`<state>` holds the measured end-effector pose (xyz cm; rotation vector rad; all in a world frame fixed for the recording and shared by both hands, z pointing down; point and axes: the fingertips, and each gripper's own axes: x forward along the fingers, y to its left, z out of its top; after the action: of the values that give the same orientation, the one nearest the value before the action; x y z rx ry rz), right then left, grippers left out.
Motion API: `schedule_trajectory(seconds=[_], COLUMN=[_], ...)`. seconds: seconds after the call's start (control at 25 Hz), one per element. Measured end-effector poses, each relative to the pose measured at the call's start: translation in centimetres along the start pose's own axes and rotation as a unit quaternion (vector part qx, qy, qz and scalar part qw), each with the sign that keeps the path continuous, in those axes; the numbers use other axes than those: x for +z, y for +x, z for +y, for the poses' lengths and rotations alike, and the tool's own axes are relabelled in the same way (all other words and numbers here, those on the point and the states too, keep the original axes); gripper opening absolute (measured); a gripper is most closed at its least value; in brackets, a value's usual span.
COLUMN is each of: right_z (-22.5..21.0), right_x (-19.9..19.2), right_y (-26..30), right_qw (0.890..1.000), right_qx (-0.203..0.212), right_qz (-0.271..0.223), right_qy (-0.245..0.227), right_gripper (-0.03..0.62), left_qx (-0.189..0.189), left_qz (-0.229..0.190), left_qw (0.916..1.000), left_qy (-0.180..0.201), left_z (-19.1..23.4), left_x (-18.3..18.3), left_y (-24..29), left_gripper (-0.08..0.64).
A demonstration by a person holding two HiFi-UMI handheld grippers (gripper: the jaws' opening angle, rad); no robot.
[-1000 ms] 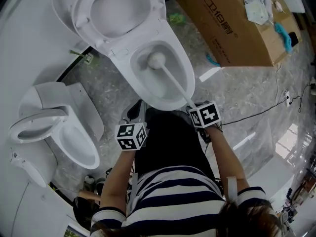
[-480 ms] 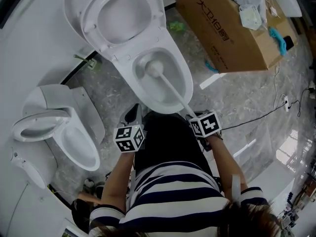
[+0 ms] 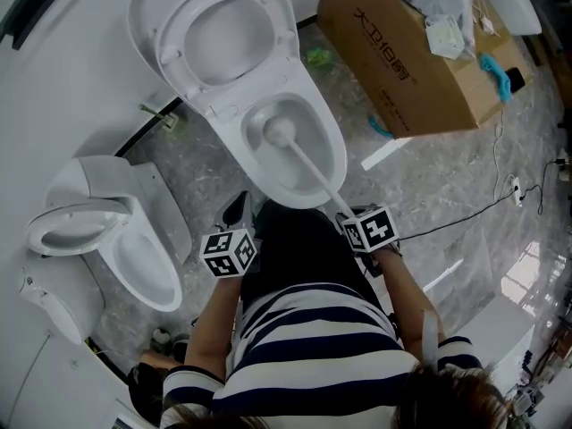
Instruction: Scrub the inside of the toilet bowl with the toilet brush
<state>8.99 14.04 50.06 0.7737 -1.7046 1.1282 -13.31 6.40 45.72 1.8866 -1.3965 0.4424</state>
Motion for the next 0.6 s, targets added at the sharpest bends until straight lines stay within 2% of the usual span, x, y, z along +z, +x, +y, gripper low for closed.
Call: schedule_trajectory(seconds=[0.6], right_z=[0.9], right_x=[-1.9], right_y=[-0.8], right_qw=[1.000], right_qx=[0.000], right_qz=[0.005], right_qy=[-0.006], right_gripper=[0.054], left_qx=[0.007], left_qz=[0.004], left_qw=[1.0000], left_qy=[0.003], left_z=[0.1], left_x=[-0.3], left_y=[-1.8], left_gripper=[0.000])
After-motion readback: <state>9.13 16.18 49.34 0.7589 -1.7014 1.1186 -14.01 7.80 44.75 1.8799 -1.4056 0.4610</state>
